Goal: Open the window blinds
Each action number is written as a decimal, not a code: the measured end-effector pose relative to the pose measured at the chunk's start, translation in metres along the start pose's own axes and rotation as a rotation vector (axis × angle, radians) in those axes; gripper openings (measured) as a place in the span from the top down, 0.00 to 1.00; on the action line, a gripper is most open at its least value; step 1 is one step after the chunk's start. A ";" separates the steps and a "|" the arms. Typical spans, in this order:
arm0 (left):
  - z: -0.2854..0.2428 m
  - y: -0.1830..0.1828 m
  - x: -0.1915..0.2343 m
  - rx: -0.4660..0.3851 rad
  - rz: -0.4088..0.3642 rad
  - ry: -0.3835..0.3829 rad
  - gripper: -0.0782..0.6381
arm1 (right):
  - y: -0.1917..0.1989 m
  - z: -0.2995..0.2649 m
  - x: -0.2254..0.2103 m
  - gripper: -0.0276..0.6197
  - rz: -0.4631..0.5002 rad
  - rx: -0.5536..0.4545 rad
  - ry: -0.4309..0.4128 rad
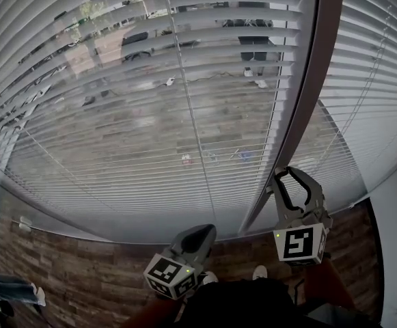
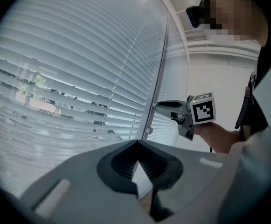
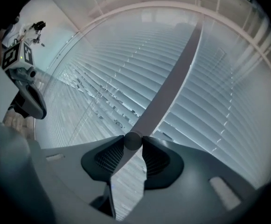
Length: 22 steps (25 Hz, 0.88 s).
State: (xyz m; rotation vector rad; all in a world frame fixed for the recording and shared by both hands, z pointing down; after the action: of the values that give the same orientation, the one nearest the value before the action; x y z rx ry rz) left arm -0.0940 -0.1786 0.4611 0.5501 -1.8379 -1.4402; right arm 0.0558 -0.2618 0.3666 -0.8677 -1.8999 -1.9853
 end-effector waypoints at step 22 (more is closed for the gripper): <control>-0.004 -0.017 -0.007 -0.004 0.000 0.005 0.89 | -0.018 -0.002 -0.014 0.72 0.012 -0.034 0.007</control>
State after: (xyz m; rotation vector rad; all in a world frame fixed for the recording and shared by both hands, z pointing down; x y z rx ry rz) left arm -0.0884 -0.1808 0.4438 0.5509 -1.8313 -1.4406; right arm 0.0566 -0.2645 0.3439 -0.8774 -1.8579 -2.0163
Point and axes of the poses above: the fingertips, and each gripper's own axes: z backward along the fingers, x to its left, y out of its underside, the point moved 1 cm from there along z, backward along the fingers, and after that the axes turned 8 degrees about y, right-handed, at the moved point
